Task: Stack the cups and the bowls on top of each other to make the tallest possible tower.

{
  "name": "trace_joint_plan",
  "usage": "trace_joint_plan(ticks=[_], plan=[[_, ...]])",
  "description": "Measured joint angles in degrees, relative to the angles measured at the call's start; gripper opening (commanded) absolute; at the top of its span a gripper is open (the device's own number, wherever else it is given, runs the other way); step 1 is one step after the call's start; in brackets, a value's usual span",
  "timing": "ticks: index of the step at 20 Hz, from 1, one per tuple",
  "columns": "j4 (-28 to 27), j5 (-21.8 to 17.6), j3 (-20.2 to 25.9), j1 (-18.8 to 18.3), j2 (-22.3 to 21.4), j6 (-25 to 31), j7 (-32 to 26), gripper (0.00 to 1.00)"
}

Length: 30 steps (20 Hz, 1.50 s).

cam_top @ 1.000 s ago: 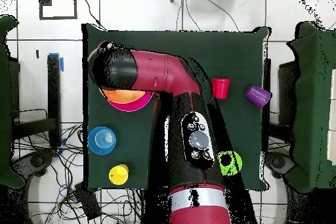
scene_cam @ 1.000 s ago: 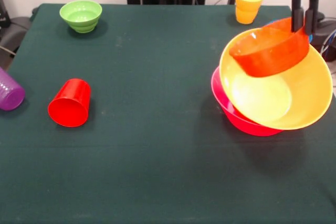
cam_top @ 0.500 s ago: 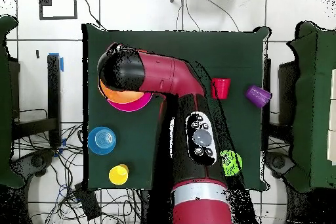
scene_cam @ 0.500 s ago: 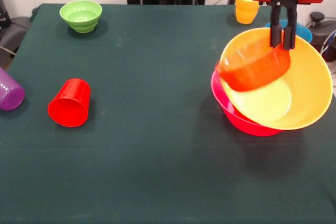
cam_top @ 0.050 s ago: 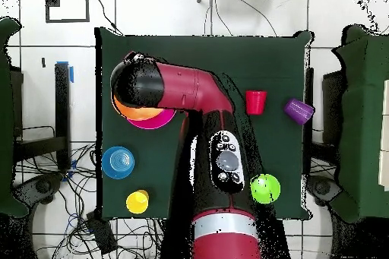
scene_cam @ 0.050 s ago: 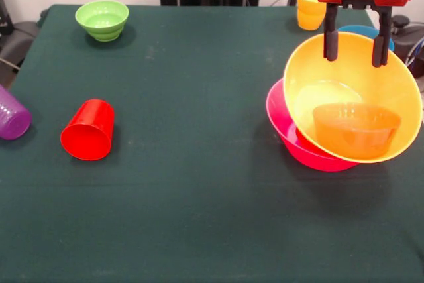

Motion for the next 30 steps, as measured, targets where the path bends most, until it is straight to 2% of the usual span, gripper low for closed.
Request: trace_joint_plan(ticks=[10, 18, 20, 22, 24, 25, 30], plan=[[0.0, 1.0, -1.7, 2.1, 0.1, 0.0, 0.0, 1.0], [0.1, 1.8, -1.5, 0.6, -1.3, 0.0, 0.0, 1.0], [0.4, 1.8, -0.9, -1.8, -3.2, 0.7, 0.0, 1.0], [0.5, 1.8, -0.7, -2.7, -3.8, 1.0, 0.0, 1.0], [0.7, 1.8, -0.4, -5.2, -5.3, 2.0, 0.0, 1.0], [0.8, 1.8, -0.1, -7.8, -6.6, 2.9, 0.0, 1.0], [0.8, 1.6, 0.3, -13.4, -8.9, 4.2, 0.0, 1.0]])
